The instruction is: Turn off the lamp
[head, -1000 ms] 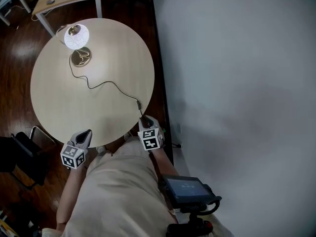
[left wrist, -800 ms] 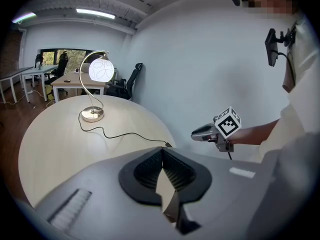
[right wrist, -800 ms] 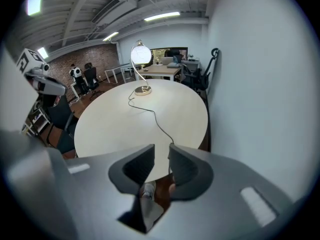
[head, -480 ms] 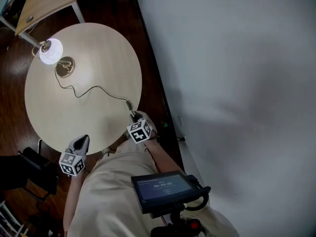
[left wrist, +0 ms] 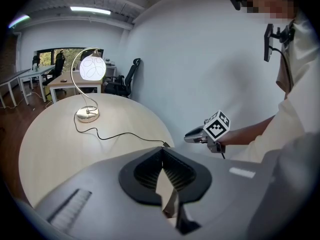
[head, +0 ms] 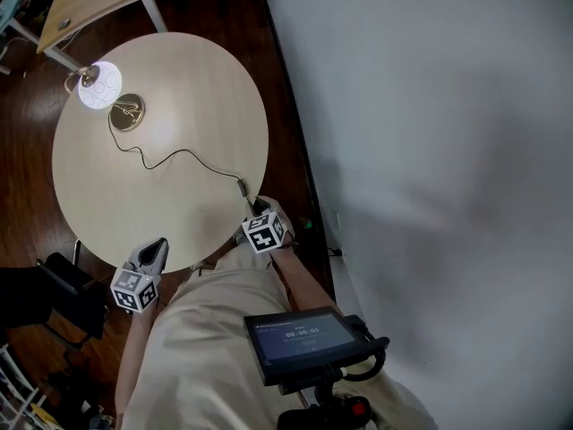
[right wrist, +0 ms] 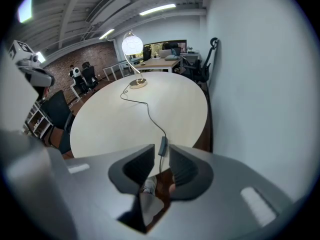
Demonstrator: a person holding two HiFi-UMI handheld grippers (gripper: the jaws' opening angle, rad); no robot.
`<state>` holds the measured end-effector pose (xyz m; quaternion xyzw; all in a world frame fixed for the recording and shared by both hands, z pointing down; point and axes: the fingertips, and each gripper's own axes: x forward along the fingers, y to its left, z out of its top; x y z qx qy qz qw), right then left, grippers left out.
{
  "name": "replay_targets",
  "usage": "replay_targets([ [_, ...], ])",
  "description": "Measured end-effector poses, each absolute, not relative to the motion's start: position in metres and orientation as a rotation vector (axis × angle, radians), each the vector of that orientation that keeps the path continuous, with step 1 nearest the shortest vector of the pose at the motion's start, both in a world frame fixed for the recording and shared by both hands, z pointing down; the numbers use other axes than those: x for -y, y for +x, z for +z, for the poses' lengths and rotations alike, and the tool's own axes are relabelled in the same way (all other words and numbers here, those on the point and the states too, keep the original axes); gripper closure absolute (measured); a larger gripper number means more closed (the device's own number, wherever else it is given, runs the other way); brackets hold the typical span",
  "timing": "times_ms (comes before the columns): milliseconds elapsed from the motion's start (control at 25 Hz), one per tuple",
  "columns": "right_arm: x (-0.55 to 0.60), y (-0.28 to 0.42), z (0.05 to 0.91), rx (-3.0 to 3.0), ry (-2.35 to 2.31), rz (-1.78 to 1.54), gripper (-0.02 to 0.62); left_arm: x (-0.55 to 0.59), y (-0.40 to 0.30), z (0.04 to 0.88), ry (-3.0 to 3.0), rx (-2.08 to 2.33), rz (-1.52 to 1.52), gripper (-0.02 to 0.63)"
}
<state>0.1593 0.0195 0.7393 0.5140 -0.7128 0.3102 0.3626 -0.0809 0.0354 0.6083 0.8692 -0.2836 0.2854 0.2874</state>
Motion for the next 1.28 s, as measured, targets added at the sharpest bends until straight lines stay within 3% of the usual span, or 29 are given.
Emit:
replay_targets([
  [80, -0.023, 0.162, 0.747, 1.834, 1.318, 0.821, 0.509, -0.035, -0.083, 0.610, 2.312, 0.764, 0.761, 0.626],
  [280, -0.025, 0.162, 0.767, 1.855, 1.264, 0.903, 0.439, -0.034, -0.091, 0.614, 2.276, 0.807, 0.747, 0.626],
  [1280, 0.016, 0.145, 0.865, 1.765, 1.177, 1.059, 0.439, -0.057, -0.121, 0.626, 2.102, 0.983, 0.658, 0.626],
])
